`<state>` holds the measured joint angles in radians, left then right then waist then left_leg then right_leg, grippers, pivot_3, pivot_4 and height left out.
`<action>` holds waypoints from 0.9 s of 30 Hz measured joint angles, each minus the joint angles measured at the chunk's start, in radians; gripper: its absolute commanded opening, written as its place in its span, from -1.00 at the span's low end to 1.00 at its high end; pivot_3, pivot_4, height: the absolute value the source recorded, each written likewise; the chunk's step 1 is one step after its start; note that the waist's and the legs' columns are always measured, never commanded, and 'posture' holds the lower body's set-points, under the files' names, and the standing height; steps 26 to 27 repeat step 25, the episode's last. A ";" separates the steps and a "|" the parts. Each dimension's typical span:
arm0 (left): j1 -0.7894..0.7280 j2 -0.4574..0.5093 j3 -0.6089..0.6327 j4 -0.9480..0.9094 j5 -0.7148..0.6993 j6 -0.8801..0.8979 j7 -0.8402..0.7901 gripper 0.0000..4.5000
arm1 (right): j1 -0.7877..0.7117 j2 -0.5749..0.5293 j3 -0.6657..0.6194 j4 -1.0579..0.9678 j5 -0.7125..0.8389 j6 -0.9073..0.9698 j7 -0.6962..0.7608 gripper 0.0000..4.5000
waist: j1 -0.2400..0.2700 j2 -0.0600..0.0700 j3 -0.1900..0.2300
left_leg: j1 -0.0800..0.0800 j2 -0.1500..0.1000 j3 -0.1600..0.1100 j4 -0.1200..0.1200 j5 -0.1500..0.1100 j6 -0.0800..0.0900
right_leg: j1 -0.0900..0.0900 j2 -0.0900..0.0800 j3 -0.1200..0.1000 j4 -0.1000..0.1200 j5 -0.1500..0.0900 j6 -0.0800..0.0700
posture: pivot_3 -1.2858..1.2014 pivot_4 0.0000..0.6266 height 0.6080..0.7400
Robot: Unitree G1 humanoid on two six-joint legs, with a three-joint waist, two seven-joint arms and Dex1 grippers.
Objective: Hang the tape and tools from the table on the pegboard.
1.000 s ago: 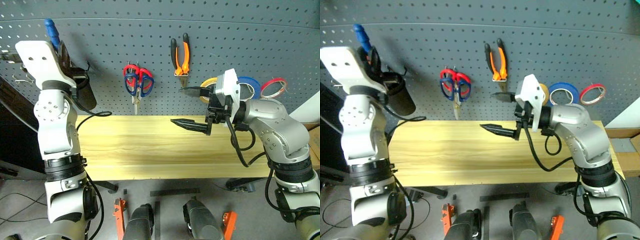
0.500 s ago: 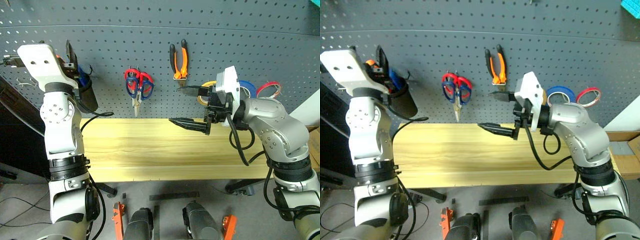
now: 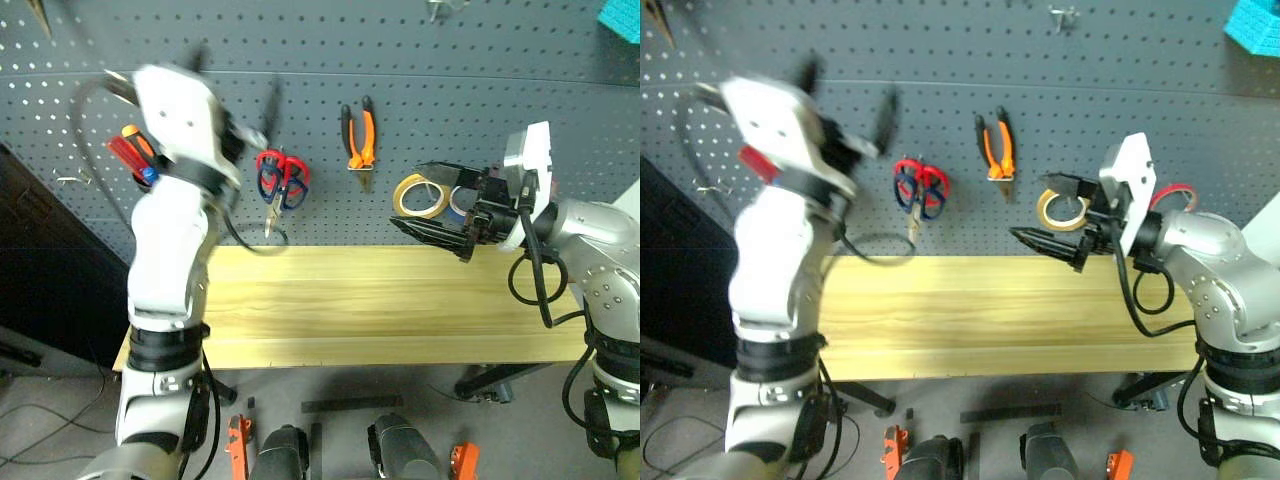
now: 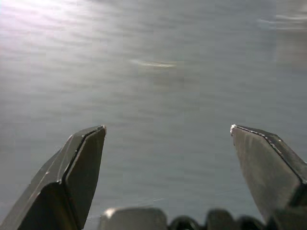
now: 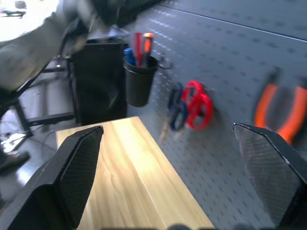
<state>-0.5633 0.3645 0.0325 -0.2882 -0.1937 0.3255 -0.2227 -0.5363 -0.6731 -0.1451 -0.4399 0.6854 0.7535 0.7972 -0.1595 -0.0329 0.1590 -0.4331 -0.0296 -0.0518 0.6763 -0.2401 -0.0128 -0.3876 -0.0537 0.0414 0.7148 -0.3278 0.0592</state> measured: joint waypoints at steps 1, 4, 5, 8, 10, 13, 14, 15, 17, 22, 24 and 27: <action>0.053 -0.003 -0.012 -0.001 -0.019 0.042 -0.020 0.98 | 0.041 -0.001 -0.009 -0.010 -0.002 -0.001 -0.019 1.00 | -0.011 0.002 -0.006 | 0.000 0.001 0.000 0.000 0.000 0.000 | 0.000 0.001 0.000 0.001 0.000 0.000 | -0.14 -0.76 1.00; 0.192 -0.016 -0.044 0.003 -0.041 0.101 -0.059 0.98 | 0.157 0.040 -0.030 -0.008 -0.052 -0.040 -0.094 1.00 | -0.034 0.003 -0.014 | 0.003 0.003 -0.001 0.000 0.000 0.000 | 0.003 0.002 0.001 0.003 0.000 0.000 | -0.14 -0.77 1.00; 0.228 -0.017 -0.054 0.008 -0.039 0.105 -0.067 0.98 | 0.195 0.065 -0.029 -0.001 -0.081 -0.070 -0.121 1.00 | -0.037 0.003 -0.015 | 0.004 0.003 -0.001 0.000 0.000 0.000 | 0.003 0.003 0.001 0.003 0.000 -0.001 | -0.15 -0.78 1.00; 0.287 -0.040 -0.059 0.024 -0.039 0.112 -0.063 0.98 | 0.276 0.121 -0.013 0.038 -0.146 -0.139 -0.164 1.00 | -0.037 0.005 -0.018 | 0.014 0.002 0.000 0.001 0.001 0.000 | 0.014 0.004 0.001 0.002 0.002 -0.001 | -0.15 -0.80 1.00; 0.316 -0.064 -0.048 0.029 -0.028 0.094 -0.040 0.98 | 0.311 0.163 0.005 0.050 -0.187 -0.195 -0.192 1.00 | -0.037 0.006 -0.028 | 0.018 0.002 -0.001 0.000 0.001 0.000 | 0.019 0.005 0.000 -0.001 0.002 -0.001 | -0.15 -0.81 1.00; 0.368 -0.069 -0.043 0.074 0.016 0.051 -0.005 0.98 | 0.370 0.233 0.051 0.102 -0.280 -0.298 -0.247 1.00 | -0.037 0.008 -0.043 | 0.018 0.003 0.000 -0.001 0.001 0.000 | 0.018 0.005 0.001 -0.002 0.002 -0.001 | -0.14 -0.86 1.00; 0.387 -0.070 -0.042 0.098 0.032 0.036 0.002 0.98 | 0.387 0.258 0.061 0.134 -0.317 -0.340 -0.269 1.00 | -0.037 0.009 -0.047 | 0.018 0.003 -0.001 -0.002 0.001 0.000 | 0.018 0.005 0.001 -0.002 0.002 -0.001 | -0.14 -0.89 1.00; 0.404 -0.072 -0.043 0.121 0.047 0.025 0.012 0.98 | 0.403 0.273 0.073 0.164 -0.348 -0.376 -0.286 1.00 | -0.035 0.010 -0.050 | 0.018 0.002 -0.001 -0.002 0.001 0.000 | 0.018 0.005 0.002 -0.002 0.002 -0.001 | -0.13 -0.90 1.00; 0.432 -0.080 -0.035 0.189 0.081 -0.029 0.039 0.98 | 0.427 0.325 0.096 0.245 -0.424 -0.482 -0.337 1.00 | -0.035 0.011 -0.061 | 0.018 0.002 -0.001 -0.002 0.001 0.000 | 0.018 0.004 0.001 -0.002 0.002 -0.001 | -0.12 -0.92 1.00; 0.490 -0.089 -0.007 0.347 0.145 -0.194 0.103 0.98 | 0.483 0.398 0.142 0.440 -0.558 -0.686 -0.425 1.00 | -0.032 0.012 -0.090 | 0.021 0.002 -0.001 -0.008 0.001 0.000 | 0.019 0.003 0.001 -0.004 0.002 -0.001 | -0.10 -0.98 1.00; 0.516 -0.089 0.014 0.413 0.173 -0.246 0.137 0.98 | 0.500 0.425 0.145 0.526 -0.585 -0.725 -0.452 1.00 | -0.031 0.011 -0.096 | 0.032 0.001 -0.001 -0.014 0.001 0.000 | 0.030 0.003 0.001 -0.010 0.002 -0.001 | -0.08 -1.00 1.00; 0.525 -0.088 0.019 0.432 0.184 -0.258 0.151 0.98 | 0.500 0.434 0.141 0.563 -0.587 -0.734 -0.464 1.00 | -0.030 0.011 -0.096 | 0.037 0.002 -0.001 -0.015 0.001 -0.001 | 0.035 0.003 0.001 -0.013 0.002 -0.001 | -0.08 -1.00 1.00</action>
